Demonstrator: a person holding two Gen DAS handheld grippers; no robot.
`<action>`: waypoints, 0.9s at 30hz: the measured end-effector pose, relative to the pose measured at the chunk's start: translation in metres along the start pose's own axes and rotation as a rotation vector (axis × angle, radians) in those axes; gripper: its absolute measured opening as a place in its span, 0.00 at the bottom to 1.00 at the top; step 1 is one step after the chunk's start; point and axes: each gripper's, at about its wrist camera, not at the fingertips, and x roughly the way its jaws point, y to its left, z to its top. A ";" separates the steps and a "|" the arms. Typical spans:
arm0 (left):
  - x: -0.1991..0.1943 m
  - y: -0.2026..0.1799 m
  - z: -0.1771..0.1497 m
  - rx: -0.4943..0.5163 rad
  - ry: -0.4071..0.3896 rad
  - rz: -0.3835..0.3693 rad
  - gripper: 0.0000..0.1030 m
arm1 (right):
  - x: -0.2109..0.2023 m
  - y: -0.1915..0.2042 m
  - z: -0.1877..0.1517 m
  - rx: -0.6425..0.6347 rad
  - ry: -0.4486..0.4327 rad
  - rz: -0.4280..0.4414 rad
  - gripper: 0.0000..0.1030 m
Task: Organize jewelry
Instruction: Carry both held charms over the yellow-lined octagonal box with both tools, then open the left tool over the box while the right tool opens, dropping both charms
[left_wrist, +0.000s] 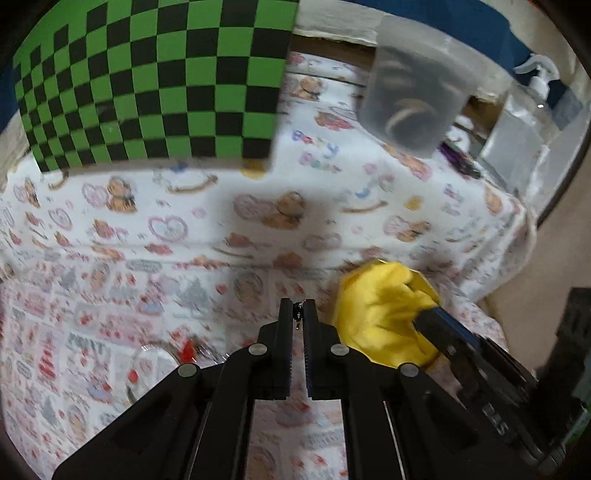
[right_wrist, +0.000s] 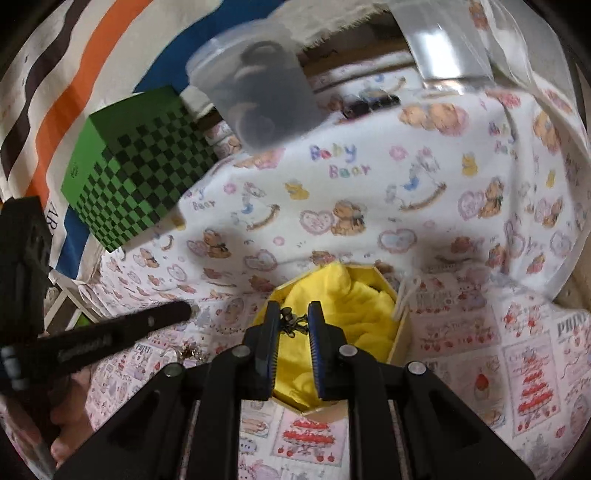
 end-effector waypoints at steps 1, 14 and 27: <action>0.003 0.001 0.001 -0.001 0.007 0.007 0.04 | 0.001 0.001 0.000 -0.008 0.001 -0.001 0.13; 0.022 -0.011 0.006 -0.007 0.052 -0.027 0.04 | -0.010 -0.006 0.003 0.048 -0.030 0.036 0.35; 0.025 -0.052 -0.004 0.081 0.067 -0.115 0.04 | -0.041 -0.042 0.013 0.161 -0.189 -0.139 0.52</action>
